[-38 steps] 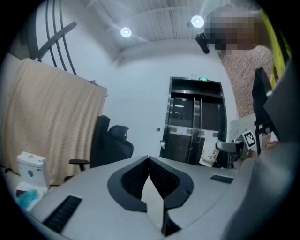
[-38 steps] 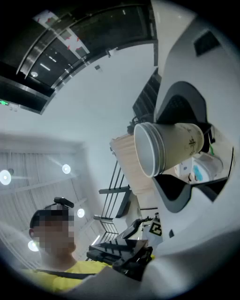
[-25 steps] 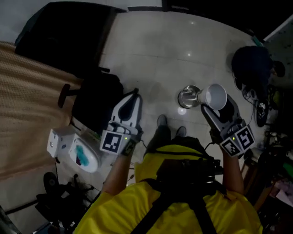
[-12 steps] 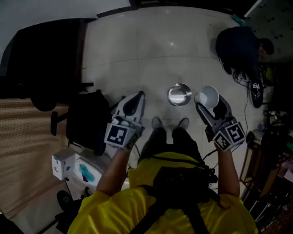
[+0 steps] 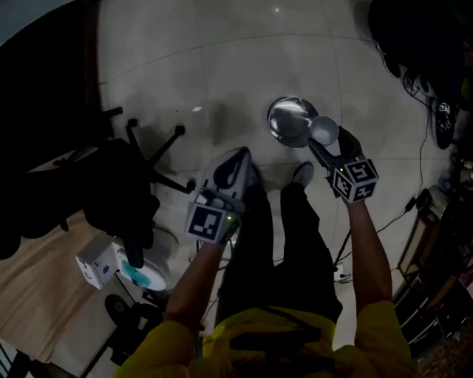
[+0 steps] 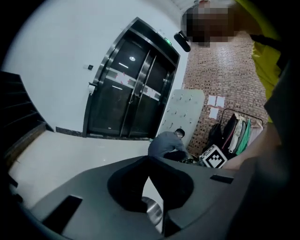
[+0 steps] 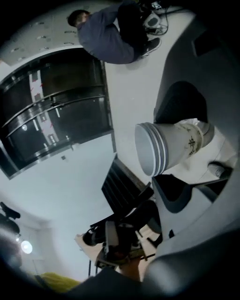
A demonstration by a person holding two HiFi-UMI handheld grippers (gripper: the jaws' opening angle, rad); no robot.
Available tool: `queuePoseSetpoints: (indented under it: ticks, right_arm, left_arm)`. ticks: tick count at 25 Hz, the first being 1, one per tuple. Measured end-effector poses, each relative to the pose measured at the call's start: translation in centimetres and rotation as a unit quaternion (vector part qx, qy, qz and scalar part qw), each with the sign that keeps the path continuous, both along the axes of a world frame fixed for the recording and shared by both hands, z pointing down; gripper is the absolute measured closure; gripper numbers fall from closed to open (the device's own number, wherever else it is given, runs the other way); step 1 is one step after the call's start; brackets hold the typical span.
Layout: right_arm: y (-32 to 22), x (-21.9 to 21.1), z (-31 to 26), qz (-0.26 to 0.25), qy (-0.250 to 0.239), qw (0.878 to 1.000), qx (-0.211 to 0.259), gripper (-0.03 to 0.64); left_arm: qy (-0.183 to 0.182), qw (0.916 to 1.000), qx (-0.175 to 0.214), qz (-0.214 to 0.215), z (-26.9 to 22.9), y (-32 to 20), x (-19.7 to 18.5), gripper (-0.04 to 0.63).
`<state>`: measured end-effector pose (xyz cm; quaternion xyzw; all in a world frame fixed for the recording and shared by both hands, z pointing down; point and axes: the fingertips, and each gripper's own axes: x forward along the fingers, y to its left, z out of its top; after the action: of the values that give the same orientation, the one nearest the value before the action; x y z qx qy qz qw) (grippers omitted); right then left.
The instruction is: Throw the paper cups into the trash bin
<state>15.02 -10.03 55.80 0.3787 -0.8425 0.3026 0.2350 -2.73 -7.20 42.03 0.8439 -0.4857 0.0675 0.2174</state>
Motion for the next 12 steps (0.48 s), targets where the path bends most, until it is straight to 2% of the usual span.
queuePoseSetpoints:
  ticks: [3,6,9,12]
  right_arm:
    - [1.2,0.8,14.8,-0.041,0.1,0.994,-0.034,0.268]
    - [2.5,0.6,26.0,-0.06,0.16,0.983,-0.068,0.268]
    - [3.2,-0.1,31.8,-0.073,0.189,0.976,-0.084,0.267]
    - [4.1,0.0,33.3,-0.071,0.2,0.973,-0.09,0.267]
  left_arm:
    - [0.002,0.9996,-0.03,0.003,7.9,0.9,1.4,0.594]
    - [0.006,0.9982,-0.058,0.016,13.6,2.1,2.3,0.594]
    - [0.015,0.9969,-0.075,0.022,16.7,3.1,2.6,0.594]
    - [0.022,0.9961,-0.084,0.017,17.5,4.1,2.1,0.594]
